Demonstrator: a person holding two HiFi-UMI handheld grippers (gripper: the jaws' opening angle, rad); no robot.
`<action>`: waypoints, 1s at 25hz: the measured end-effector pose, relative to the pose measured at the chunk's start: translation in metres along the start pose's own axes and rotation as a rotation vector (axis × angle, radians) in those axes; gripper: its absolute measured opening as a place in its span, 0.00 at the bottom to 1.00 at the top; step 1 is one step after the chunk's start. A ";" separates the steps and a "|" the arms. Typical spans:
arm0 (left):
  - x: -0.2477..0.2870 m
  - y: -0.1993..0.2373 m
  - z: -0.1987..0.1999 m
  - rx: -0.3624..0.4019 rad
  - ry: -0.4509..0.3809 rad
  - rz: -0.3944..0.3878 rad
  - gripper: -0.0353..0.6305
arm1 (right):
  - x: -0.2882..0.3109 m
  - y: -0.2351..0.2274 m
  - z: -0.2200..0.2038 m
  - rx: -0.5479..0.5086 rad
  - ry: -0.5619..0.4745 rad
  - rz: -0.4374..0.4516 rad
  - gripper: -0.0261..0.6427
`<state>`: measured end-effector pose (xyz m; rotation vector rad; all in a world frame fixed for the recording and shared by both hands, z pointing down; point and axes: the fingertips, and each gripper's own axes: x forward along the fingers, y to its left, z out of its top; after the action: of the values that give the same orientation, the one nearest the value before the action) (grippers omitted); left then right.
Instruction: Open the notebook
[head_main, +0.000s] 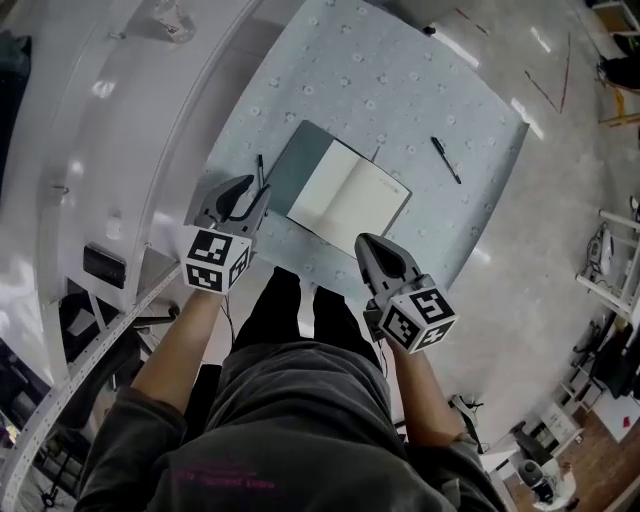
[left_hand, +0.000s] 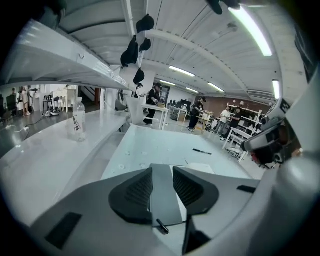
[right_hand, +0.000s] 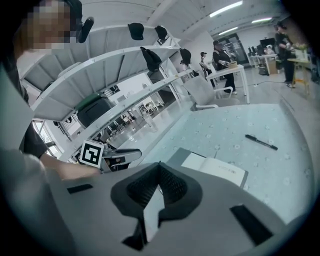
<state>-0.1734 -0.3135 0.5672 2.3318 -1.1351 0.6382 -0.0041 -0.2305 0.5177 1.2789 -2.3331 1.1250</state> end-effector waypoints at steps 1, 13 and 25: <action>-0.002 -0.005 0.008 0.008 -0.015 -0.006 0.25 | -0.003 0.000 0.004 -0.003 -0.012 -0.002 0.04; -0.032 -0.060 0.094 0.098 -0.165 -0.071 0.25 | -0.044 0.009 0.042 -0.040 -0.129 -0.032 0.04; -0.064 -0.107 0.141 0.157 -0.258 -0.130 0.25 | -0.082 0.017 0.078 -0.096 -0.225 -0.062 0.04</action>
<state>-0.0934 -0.2994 0.3974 2.6573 -1.0622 0.4006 0.0405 -0.2324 0.4129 1.5002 -2.4513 0.8789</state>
